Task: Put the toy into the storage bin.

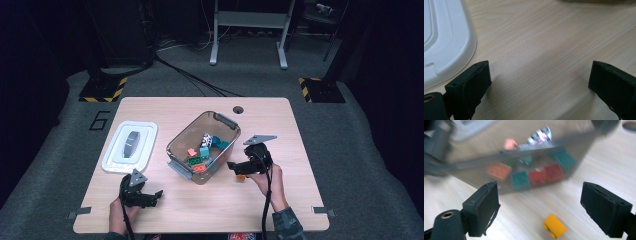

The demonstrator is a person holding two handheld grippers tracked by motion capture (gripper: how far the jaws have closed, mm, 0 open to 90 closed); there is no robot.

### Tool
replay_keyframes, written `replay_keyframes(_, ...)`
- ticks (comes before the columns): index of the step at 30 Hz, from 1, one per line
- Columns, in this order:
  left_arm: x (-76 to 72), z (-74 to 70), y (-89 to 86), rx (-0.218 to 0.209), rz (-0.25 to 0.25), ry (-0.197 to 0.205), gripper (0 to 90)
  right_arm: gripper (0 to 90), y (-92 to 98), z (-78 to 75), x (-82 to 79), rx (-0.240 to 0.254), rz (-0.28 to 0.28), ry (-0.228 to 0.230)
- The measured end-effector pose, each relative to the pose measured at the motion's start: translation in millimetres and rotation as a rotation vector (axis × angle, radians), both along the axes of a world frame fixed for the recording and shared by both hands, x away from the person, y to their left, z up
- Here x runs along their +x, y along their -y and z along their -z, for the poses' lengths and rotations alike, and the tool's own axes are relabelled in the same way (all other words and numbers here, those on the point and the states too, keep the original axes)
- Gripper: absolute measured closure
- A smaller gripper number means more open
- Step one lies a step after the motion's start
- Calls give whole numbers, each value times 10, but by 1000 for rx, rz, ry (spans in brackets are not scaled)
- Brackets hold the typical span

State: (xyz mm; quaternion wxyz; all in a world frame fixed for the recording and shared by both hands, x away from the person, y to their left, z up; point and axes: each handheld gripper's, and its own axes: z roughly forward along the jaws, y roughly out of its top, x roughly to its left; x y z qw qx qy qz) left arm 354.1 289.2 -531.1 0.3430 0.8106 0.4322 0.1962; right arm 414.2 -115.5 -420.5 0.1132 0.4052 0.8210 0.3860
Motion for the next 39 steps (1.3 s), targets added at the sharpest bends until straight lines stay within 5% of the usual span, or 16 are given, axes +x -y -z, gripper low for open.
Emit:
replay_keyframes(5, 0, 0, 0, 0, 0, 0, 39, 103, 8, 359, 41, -73, 62, -46)
replay_keyframes(12, 1, 0, -1, -1, 0, -1, 39, 104, 19, 699, 106, -104, 123, -107)
replay_keyframes(39, 2, 0, -1, -1, 0, -2, 39, 438, 202, 759, 82, -130, 218, -127)
